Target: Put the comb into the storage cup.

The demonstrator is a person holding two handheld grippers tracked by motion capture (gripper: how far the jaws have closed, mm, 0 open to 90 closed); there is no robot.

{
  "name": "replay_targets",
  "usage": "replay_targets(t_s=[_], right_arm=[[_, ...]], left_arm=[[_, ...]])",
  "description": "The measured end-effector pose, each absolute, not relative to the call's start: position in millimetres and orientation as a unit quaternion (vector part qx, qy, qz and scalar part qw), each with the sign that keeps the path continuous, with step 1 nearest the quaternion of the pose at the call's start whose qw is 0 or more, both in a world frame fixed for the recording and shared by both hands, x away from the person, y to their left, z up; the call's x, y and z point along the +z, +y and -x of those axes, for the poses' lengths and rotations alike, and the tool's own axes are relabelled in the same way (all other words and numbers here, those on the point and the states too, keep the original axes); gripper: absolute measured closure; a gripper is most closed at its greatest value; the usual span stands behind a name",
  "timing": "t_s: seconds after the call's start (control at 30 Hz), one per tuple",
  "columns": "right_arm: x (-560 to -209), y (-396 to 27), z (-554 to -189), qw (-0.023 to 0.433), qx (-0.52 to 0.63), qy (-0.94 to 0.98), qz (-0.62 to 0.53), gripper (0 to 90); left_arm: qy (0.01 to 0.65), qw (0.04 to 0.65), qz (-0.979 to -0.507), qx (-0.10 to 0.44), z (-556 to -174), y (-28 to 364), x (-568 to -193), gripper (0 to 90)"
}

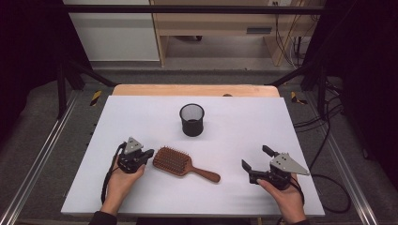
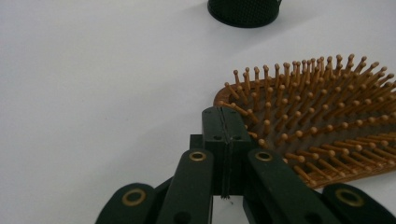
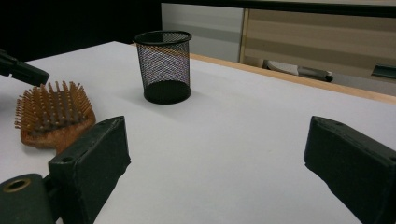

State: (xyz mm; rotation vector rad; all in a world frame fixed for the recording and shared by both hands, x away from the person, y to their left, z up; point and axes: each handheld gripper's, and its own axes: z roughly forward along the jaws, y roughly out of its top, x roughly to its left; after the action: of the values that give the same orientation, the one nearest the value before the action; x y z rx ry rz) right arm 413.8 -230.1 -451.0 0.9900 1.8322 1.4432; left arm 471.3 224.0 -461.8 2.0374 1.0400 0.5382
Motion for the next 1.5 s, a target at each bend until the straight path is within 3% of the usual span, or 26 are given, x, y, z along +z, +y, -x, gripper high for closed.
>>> replay_targets(t_s=[1.03, 1.5], right_arm=[[-453, -220, -410, 0.276, 0.533, 0.712, -0.365, 7.2], [-451, -203, -403, 0.243, 0.5, 0.762, -0.332, 9.0]], left_arm=[[0.421, 0.35, -0.813, 0.196, -477, 220, -477, 90.0], [0.382, 0.357, -0.833, 0.182, -469, 176, -478, 90.0]])
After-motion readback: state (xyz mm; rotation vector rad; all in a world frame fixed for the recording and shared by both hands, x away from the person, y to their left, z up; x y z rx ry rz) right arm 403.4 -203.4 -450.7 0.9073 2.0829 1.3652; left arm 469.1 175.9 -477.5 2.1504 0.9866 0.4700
